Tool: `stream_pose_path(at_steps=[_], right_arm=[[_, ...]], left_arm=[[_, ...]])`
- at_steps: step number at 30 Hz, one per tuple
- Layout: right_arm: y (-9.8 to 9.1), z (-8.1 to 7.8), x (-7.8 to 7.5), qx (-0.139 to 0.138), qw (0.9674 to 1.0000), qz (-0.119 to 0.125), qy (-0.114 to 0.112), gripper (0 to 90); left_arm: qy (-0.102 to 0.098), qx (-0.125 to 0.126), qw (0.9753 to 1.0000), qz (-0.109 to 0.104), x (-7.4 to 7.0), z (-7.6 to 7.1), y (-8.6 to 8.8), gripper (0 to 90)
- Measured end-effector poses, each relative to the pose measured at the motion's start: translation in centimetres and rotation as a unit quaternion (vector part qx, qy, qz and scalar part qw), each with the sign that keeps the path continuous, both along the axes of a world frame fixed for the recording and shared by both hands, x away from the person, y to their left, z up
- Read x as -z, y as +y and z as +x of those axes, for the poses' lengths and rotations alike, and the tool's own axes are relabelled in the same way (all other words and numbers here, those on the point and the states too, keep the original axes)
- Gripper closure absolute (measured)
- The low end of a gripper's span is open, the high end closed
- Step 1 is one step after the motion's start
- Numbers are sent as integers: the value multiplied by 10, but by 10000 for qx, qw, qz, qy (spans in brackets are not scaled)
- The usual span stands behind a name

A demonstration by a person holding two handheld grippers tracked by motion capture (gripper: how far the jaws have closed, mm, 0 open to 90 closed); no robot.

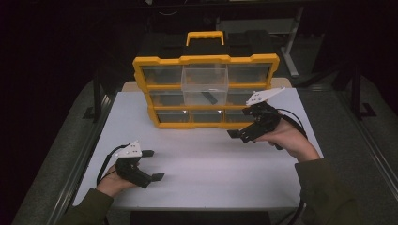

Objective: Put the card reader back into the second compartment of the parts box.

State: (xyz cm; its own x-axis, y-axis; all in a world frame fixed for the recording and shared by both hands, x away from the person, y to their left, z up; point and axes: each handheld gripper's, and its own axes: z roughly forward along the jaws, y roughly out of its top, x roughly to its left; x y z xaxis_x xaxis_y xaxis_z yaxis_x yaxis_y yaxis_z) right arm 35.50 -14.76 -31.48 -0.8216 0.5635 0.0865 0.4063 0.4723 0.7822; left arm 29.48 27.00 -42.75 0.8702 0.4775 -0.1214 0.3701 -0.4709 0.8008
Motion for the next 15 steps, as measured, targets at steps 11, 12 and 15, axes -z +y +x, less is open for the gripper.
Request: stream_pose_path(at_steps=[11,12,15], right_arm=[[6,-9,34,51,10000,56,-4,0],[6,-9,38,50,10000,65,-16,0],[6,-12,47,59,9999,105,-13,0]], left_arm=[[-5,10,10000,12,0,0,0,0],[-6,12,10000,15,0,0,0,0],[-7,11,10000,19,0,0,0,0]])
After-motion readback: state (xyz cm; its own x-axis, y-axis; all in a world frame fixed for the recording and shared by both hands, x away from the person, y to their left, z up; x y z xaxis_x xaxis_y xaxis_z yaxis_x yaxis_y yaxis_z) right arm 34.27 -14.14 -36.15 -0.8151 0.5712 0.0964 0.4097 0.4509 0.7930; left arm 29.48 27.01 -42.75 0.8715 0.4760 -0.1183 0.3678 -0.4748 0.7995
